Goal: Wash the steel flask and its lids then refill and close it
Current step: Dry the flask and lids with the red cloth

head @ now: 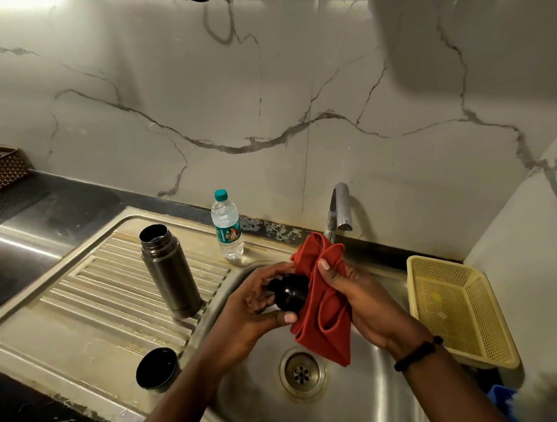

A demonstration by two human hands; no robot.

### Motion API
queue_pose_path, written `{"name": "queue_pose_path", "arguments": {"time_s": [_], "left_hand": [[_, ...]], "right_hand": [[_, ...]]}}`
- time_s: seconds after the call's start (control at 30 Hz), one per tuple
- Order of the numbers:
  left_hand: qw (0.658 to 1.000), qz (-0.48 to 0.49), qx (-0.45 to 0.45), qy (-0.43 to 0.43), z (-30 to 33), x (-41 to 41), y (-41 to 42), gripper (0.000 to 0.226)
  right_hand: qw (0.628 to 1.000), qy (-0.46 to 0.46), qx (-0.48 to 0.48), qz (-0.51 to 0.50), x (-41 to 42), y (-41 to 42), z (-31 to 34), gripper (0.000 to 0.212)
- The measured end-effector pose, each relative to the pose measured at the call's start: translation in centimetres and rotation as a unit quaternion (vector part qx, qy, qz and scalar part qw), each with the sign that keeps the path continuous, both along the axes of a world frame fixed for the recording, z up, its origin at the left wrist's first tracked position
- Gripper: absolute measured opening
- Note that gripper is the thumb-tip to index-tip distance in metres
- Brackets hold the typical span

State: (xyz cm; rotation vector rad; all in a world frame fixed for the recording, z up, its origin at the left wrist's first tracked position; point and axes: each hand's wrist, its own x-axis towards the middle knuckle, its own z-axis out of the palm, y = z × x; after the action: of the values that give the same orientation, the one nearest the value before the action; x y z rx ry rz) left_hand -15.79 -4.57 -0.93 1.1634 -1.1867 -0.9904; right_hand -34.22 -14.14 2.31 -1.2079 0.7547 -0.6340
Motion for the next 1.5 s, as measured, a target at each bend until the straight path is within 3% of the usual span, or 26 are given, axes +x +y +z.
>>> {"name": "queue_pose_path", "arguments": {"time_s": [0.1,0.3,0.4,0.47,0.5,0.57,0.67,0.7,0.77,0.83,0.87,0.93,1.0,1.03,1.1,1.23,1.33,1.43,1.5], "left_hand": [[0.998,0.001,-0.033,-0.060,0.1,-0.2,-0.3,0.056],[0.997,0.067,-0.010,0.022,0.4,-1.2,-0.5,0.052],[0.994,0.089,0.023,0.062,0.2,-1.1,-0.5,0.055],[0.990,0.086,0.049,0.101,0.2,-1.4,-0.6,0.047],[0.989,0.078,0.058,0.110,0.2,-1.6,-0.6,0.042],[0.992,0.053,0.059,0.102,0.4,-1.8,-0.7,0.038],[0.996,0.046,0.017,0.076,0.5,-1.4,-0.9,0.048],[0.997,0.043,0.006,0.068,0.7,-1.3,-0.9,0.051],[0.998,0.027,-0.011,0.059,1.0,-1.2,-1.0,0.048],[0.998,0.015,-0.031,0.049,1.6,-1.4,-1.2,0.045],[0.998,0.011,-0.041,0.045,1.8,-1.5,-1.3,0.046],[0.997,0.006,-0.043,0.058,2.4,-1.6,-1.4,0.049],[0.998,0.009,-0.044,0.052,2.8,-1.3,-1.5,0.054],[0.998,0.013,-0.043,0.036,2.8,-1.1,-1.7,0.054],[0.998,0.037,-0.041,0.033,2.6,-1.1,-1.8,0.051],[0.993,0.083,-0.023,0.078,1.8,-1.3,-1.7,0.062],[0.994,0.076,-0.004,0.079,1.8,-1.7,-1.8,0.056],[0.995,0.018,0.012,0.094,2.3,-2.5,-1.8,0.039],[0.996,-0.024,0.018,0.086,2.8,-3.1,-1.4,0.031]], "right_hand": [[0.998,-0.015,0.057,0.029,-0.1,-0.6,-0.2,0.034],[0.977,-0.131,0.147,-0.077,-1.2,-0.1,-2.7,0.047],[0.981,-0.134,0.044,-0.132,-1.4,0.9,-2.9,0.057],[0.981,-0.042,-0.131,-0.135,-1.6,1.7,-2.6,0.073],[0.970,-0.009,-0.213,-0.120,-1.5,2.0,-2.2,0.066],[0.917,0.053,-0.393,-0.045,-1.1,1.9,-1.8,0.058],[0.744,0.123,-0.657,0.019,-0.7,0.2,-2.5,0.055],[0.712,0.136,-0.689,0.015,-0.7,-0.1,-2.5,0.055],[0.685,0.141,-0.714,-0.016,-0.7,-0.5,-2.6,0.059],[0.683,0.128,-0.717,-0.062,-0.4,-0.3,-2.7,0.058],[0.705,0.107,-0.697,-0.079,0.0,0.0,-2.7,0.057],[0.818,0.044,-0.564,-0.105,0.8,1.1,-2.0,0.048],[0.921,-0.007,-0.366,-0.133,1.4,2.2,-0.7,0.034],[0.949,-0.029,-0.280,-0.139,1.5,2.2,-0.3,0.032],[0.972,-0.067,-0.162,-0.158,1.1,1.2,-0.2,0.042],[0.964,-0.132,-0.090,-0.212,-0.3,-0.5,-0.4,0.065],[0.948,-0.040,-0.285,-0.137,-1.2,0.3,-0.2,0.062],[0.840,0.082,-0.536,-0.016,-1.3,0.0,-0.8,0.057],[0.800,0.125,-0.587,0.000,-1.6,-0.7,-1.5,0.059]]}}
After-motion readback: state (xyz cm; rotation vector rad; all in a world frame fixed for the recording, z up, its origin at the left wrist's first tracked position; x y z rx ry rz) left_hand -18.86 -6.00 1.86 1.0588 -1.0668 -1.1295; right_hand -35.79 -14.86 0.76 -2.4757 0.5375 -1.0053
